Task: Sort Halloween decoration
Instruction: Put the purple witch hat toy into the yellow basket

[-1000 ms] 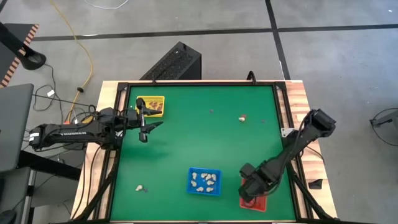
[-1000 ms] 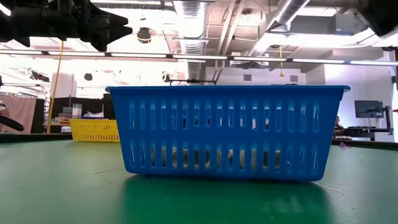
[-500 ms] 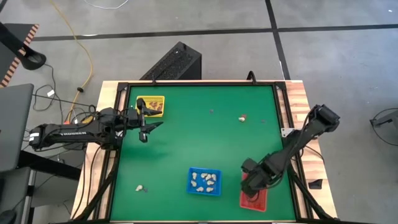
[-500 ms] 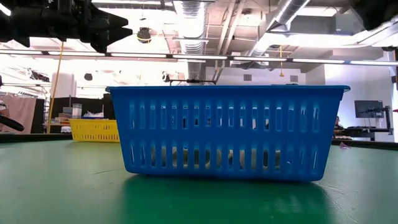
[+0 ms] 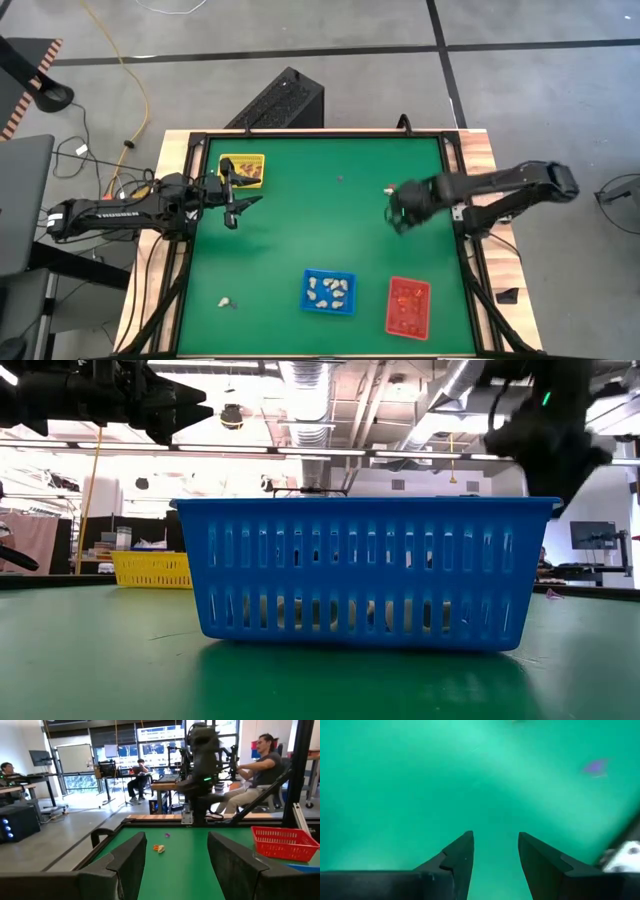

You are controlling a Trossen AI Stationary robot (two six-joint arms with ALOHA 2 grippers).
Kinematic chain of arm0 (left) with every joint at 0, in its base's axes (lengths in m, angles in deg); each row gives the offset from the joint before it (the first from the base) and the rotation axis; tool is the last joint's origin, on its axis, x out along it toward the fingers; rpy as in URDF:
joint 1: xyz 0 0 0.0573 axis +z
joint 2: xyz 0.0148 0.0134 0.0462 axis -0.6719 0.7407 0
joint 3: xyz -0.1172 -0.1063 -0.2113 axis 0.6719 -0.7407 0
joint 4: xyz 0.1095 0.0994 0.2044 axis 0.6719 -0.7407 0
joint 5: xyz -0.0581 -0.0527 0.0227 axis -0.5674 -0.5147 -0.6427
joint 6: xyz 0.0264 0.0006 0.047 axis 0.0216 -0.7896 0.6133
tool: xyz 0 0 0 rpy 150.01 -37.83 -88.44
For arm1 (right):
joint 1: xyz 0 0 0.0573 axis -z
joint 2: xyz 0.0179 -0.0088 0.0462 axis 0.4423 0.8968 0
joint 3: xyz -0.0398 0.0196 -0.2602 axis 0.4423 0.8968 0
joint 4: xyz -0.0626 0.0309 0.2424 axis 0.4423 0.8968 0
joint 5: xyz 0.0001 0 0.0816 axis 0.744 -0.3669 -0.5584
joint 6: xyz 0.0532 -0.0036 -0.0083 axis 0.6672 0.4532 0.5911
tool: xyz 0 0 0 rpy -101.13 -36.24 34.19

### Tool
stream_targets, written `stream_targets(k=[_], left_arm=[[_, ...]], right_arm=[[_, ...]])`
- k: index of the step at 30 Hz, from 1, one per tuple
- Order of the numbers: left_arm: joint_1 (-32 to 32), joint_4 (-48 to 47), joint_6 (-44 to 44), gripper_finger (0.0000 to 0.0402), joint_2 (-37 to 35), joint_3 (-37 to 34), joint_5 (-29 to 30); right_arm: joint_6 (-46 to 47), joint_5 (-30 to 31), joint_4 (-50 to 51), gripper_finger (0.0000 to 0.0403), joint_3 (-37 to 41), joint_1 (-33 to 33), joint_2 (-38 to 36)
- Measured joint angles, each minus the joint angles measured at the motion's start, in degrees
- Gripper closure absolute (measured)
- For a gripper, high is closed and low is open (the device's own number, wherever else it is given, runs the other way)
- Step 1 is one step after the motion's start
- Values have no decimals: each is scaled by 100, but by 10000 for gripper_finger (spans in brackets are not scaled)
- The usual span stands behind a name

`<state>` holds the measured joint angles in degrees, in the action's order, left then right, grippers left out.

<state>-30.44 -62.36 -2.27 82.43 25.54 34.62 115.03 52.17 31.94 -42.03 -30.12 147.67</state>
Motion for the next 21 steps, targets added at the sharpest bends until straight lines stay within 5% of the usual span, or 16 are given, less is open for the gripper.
stream_targets(k=[5,10,21], left_arm=[[0,0,-104,198,0,0,0],[0,0,-110,198,0,0,0],[-1,0,-160,198,0,0,0]], right_arm=[[-389,4,-175,219,782,1972,-355],[-1083,-4,-646,219,1321,3232,-306],[-2170,-210,-1688,223,1500,4391,584]])
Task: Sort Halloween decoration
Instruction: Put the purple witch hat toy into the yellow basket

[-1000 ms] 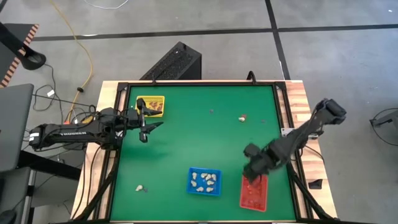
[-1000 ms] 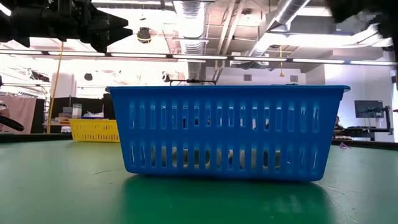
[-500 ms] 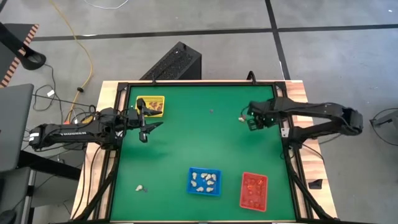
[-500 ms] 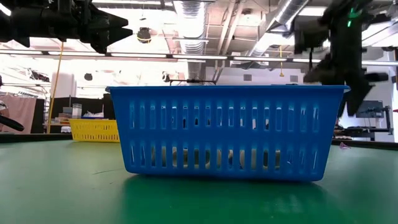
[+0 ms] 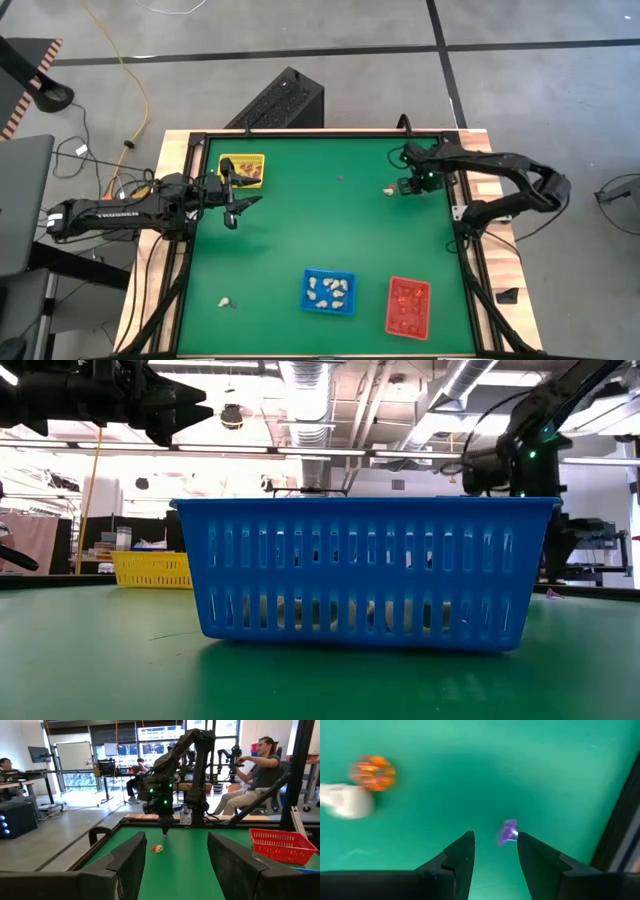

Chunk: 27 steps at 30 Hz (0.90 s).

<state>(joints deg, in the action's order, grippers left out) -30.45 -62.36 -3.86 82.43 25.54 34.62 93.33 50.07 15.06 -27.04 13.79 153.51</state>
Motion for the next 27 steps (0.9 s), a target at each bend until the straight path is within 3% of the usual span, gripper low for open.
stream_targets(k=[12,22,27], left_arm=[[1,-106,18,198,-2,0,0],[1,-109,64,198,-2,0,0],[-1,-109,64,198,0,0,-1]], right_arm=[[-457,44,-136,287,-28,-9,947],[-306,-132,-82,369,15,-471,325],[43,-176,-160,384,11,-877,-45]])
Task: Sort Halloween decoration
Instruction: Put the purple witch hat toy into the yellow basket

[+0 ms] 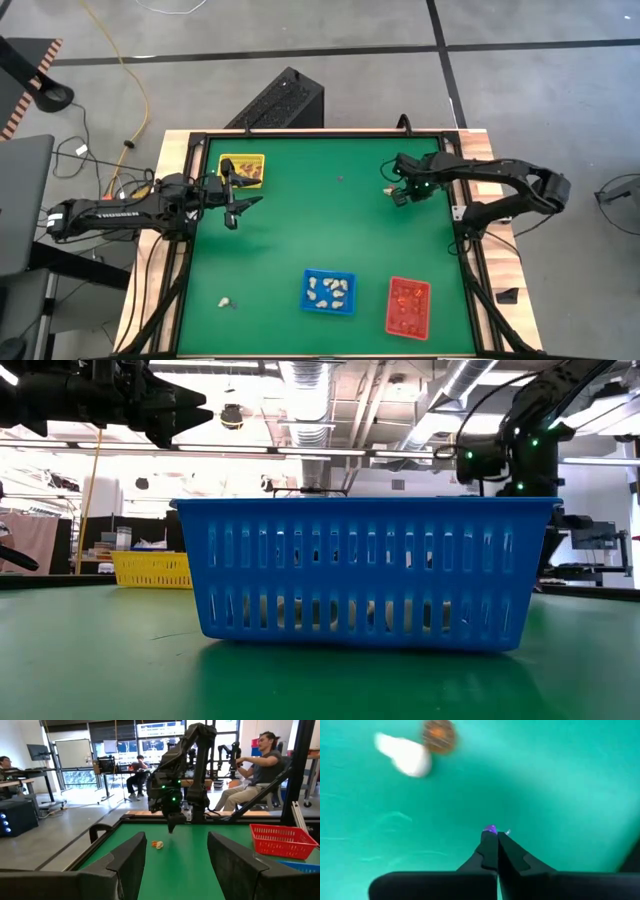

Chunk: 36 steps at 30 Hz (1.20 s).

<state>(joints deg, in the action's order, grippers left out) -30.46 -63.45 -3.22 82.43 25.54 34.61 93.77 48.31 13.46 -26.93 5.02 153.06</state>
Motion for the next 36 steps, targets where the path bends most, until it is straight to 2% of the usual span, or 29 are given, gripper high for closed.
stream_targets(k=[8,14,17,21,23,27,31,36], left_arm=[[2,11,1,198,-2,0,1],[2,11,2,198,0,0,1],[2,28,7,198,-2,0,1],[0,23,14,198,0,0,-12],[2,24,13,198,-2,0,-13],[0,-17,9,198,-4,0,-15],[0,-148,83,198,-6,0,89],[0,-324,225,198,-52,0,204]], right_arm=[[628,-285,-1058,376,-245,-1126,-92],[666,-207,-2691,382,-917,-2239,203],[385,-167,-3490,381,-1286,-2429,726],[-257,-198,-4518,381,-1977,-2397,1904],[-569,-291,-5037,381,-2492,-2306,2617],[-1243,-922,-5574,381,-4026,-2064,4004],[-1671,-1015,-5521,380,-5844,-1854,5238],[-1686,-1044,-5122,374,-7770,-1553,6498]])
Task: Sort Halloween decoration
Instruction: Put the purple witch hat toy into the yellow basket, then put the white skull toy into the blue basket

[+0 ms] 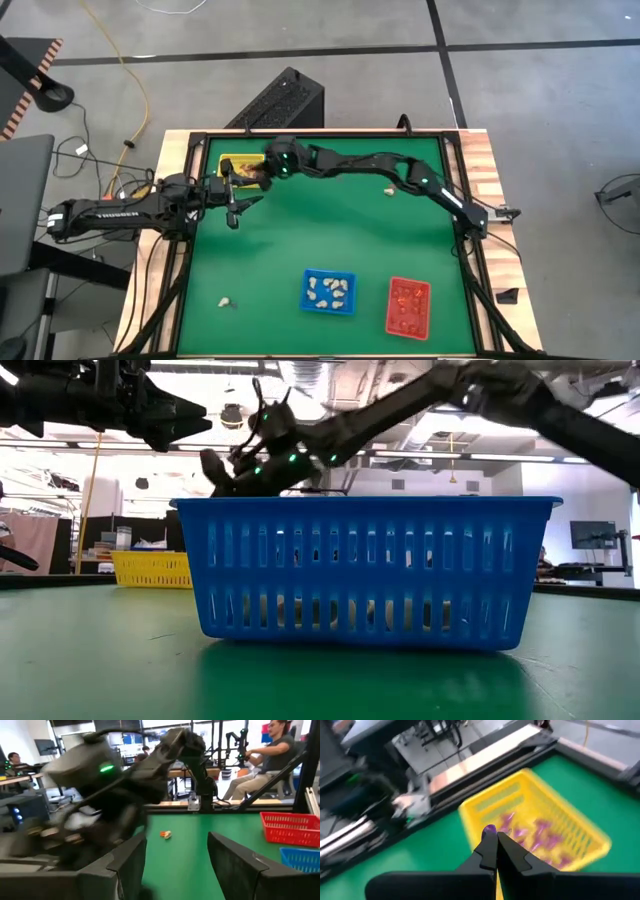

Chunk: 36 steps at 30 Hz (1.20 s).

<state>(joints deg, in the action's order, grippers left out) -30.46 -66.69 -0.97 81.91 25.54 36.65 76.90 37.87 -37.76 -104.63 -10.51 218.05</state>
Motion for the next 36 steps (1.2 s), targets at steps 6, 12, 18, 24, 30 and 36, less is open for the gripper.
stream_targets(k=[6,12,18,24,30,36], left_arm=[[0,-259,204,198,-233,0,48],[1,-444,205,198,-486,0,87],[2,-474,194,198,-606,0,95],[1,-485,136,198,-604,0,96],[2,-719,24,198,-602,0,-144],[-13,-867,-207,198,-512,0,-1444]], right_arm=[[200,-495,297,370,-1327,256,1044],[201,-689,611,333,-1764,305,1351],[-41,-715,1024,265,-1755,387,1200],[-185,-1294,1989,218,-1760,507,677],[-1475,-1649,4267,214,-1763,572,-440],[-2847,-1595,7340,223,-1760,197,-1528]])
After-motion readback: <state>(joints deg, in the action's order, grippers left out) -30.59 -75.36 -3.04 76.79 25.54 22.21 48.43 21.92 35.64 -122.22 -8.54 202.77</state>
